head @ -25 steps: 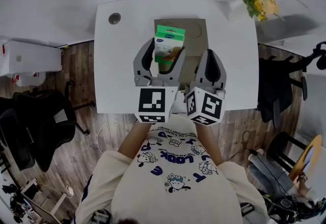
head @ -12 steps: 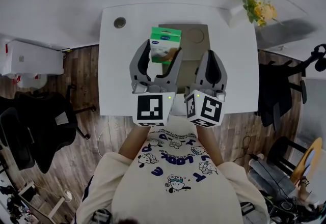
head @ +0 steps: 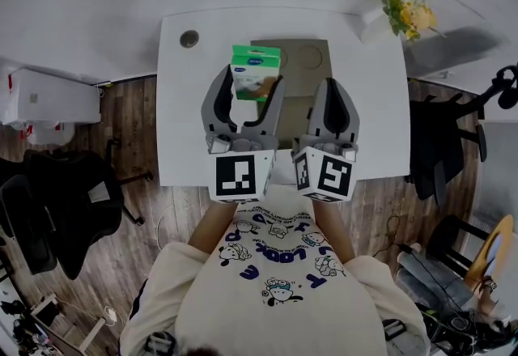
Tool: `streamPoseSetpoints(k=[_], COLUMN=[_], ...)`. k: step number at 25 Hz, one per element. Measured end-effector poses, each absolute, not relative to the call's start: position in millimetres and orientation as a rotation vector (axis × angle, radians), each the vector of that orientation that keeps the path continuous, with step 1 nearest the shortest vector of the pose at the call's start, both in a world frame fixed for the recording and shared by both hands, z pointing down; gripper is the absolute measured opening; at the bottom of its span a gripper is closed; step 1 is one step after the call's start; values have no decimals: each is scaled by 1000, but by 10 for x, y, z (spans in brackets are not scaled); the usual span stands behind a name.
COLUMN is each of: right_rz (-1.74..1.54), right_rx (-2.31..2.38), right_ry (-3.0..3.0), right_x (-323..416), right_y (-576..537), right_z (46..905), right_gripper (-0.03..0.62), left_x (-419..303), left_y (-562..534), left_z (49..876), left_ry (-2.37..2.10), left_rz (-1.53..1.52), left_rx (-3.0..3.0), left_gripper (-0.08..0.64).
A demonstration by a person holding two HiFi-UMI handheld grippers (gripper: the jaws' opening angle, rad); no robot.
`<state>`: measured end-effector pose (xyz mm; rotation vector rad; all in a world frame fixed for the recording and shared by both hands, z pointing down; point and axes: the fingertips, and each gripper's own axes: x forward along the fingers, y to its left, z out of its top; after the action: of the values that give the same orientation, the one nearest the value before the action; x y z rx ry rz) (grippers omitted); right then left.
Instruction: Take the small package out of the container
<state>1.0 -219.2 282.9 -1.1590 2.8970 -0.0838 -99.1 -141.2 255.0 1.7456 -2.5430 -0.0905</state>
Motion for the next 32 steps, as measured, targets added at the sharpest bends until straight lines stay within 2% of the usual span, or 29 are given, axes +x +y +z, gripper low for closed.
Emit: streamPoseSetpoints(k=[32], right_rz=[-40], right_rx=[-1099], right_ry=[2918], right_x=[-44], right_y=[-2179], right_z=[2809], right_gripper=[31], left_x=[-997], left_y=[-1421], left_z=[2587], left_ry=[-2572], left_rz=[-64], left_rx=[1728], left_gripper=[327])
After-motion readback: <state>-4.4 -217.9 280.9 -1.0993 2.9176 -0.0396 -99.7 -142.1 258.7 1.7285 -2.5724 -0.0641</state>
